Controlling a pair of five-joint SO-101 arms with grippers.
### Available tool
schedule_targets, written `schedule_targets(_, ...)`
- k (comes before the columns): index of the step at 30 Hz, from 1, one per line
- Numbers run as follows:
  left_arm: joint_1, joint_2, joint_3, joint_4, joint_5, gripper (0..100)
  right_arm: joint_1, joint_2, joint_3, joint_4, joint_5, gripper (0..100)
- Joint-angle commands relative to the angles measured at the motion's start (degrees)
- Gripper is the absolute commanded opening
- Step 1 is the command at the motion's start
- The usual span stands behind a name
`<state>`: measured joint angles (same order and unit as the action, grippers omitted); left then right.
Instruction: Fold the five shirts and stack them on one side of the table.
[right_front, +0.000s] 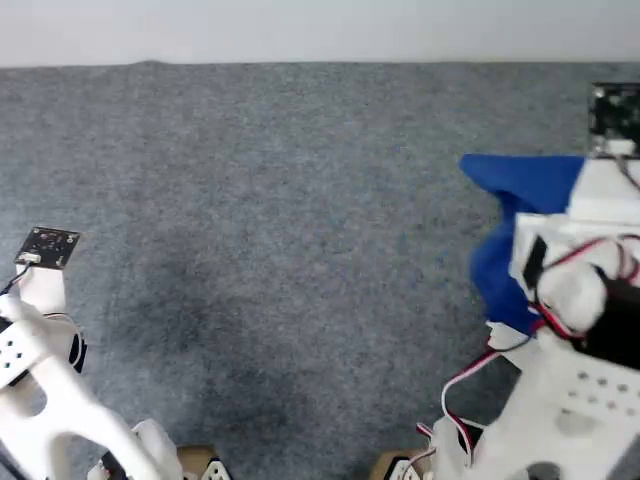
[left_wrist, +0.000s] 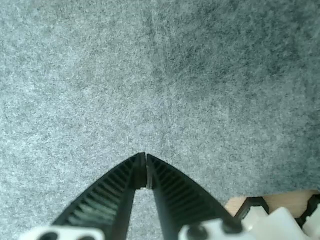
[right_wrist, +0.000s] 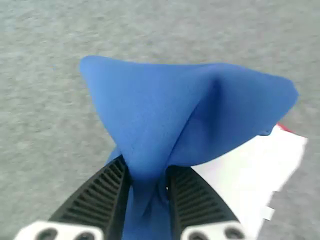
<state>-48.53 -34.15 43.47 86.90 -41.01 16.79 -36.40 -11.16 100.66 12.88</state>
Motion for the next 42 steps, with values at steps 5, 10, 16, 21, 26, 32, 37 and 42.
schedule_targets(5, 0.2, -1.5, -0.5, 0.5, 0.4, 1, 8.4, -1.2, 2.1, 2.1, 4.6, 0.8)
schedule_targets(10, 0.2, -1.5, -0.5, 0.6, 0.4, 1, 11.6, -0.8, 9.8, -1.5, 4.9, 0.8)
schedule_targets(16, 0.2, -1.5, -0.5, 0.6, 0.3, 1, 16.7, -0.8, 22.1, -14.5, 9.5, 0.8)
schedule_targets(21, 0.1, -1.5, -0.4, 0.6, 0.3, 1, 22.0, -0.8, 31.2, -27.1, 14.8, 0.8)
schedule_targets(26, 0.3, -1.5, -0.2, 0.5, 0.3, 1, 24.7, -0.7, 37.2, -35.5, 19.3, 0.9)
schedule_targets(32, 0.3, -1.5, -0.2, 0.5, 0.2, 1, 26.9, -1.1, 38.2, -38.5, 21.8, 13.4)
schedule_targets(37, 0.3, -1.5, -0.1, 0.5, 0.2, 1, 29.1, -2.7, 32.4, -34.2, 16.3, 46.1)
schedule_targets(42, 0.3, -1.5, -0.1, 0.5, 0.2, 1, 24.5, -4.5, 27.2, -26.2, 14.4, 44.2)
